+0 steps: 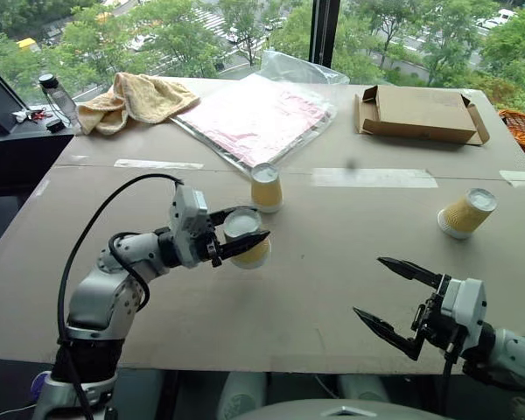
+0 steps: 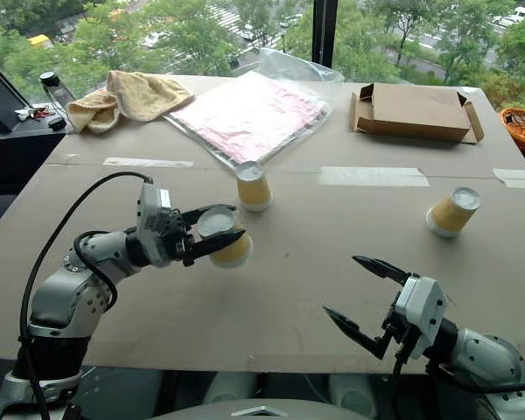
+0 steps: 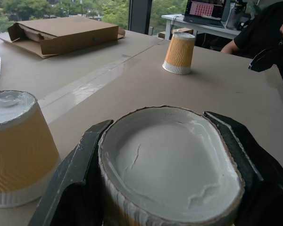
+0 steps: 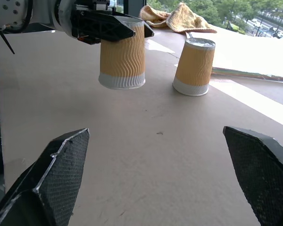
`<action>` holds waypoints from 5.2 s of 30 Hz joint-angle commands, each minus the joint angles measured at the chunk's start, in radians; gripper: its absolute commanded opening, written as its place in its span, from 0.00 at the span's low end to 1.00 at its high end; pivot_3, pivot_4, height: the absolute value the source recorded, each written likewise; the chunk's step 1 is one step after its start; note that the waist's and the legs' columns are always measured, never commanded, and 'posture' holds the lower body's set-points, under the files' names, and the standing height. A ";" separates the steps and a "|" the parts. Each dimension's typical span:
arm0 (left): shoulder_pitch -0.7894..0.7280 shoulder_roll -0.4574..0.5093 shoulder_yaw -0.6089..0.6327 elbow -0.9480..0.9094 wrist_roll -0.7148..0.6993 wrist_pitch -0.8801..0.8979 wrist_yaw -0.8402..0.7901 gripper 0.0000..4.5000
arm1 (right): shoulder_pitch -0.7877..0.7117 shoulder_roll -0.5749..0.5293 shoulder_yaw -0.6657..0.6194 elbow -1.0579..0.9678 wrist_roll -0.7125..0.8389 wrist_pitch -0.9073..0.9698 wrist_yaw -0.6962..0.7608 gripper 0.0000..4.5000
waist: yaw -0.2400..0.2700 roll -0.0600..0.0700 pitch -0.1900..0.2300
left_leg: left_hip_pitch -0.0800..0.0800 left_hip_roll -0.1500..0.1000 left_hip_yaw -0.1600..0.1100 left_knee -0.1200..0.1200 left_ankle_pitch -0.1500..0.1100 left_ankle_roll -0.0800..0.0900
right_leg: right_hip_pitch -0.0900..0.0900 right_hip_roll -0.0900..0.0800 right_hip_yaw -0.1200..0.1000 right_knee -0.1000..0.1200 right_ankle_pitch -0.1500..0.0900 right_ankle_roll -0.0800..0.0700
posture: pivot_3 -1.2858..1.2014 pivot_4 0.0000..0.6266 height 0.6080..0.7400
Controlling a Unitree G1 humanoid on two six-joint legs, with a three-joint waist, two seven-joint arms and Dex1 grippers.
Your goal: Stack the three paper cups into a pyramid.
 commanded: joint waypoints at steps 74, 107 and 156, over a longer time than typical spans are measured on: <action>-0.440 -0.240 -0.027 0.790 0.303 -0.362 -0.023 0.56 | 0.081 -0.024 -0.284 -0.126 0.238 0.049 -0.004 1.00 | 0.013 0.003 0.001 | -0.003 -0.002 -0.002 0.006 0.000 0.000 | 0.002 0.000 0.000 0.001 0.000 0.001 | 0.52 0.24 1.00; -0.184 -0.304 -0.201 0.485 0.340 -0.380 -0.124 0.56 | 0.077 -0.015 -0.263 -0.169 0.191 0.093 -0.071 1.00 | 0.000 0.004 0.001 | -0.002 -0.002 -0.002 0.006 0.000 0.000 | 0.002 0.000 0.001 0.002 0.000 0.001 | 0.52 0.24 1.00; 0.000 0.023 0.030 -0.297 -0.244 0.185 -0.077 1.00 | -0.705 -0.026 -0.355 0.589 -0.011 0.536 -0.487 0.46 | -0.007 0.008 0.004 | -0.002 -0.002 0.000 0.002 0.000 0.000 | 0.000 0.000 0.003 0.002 0.000 0.001 | 0.52 0.24 1.00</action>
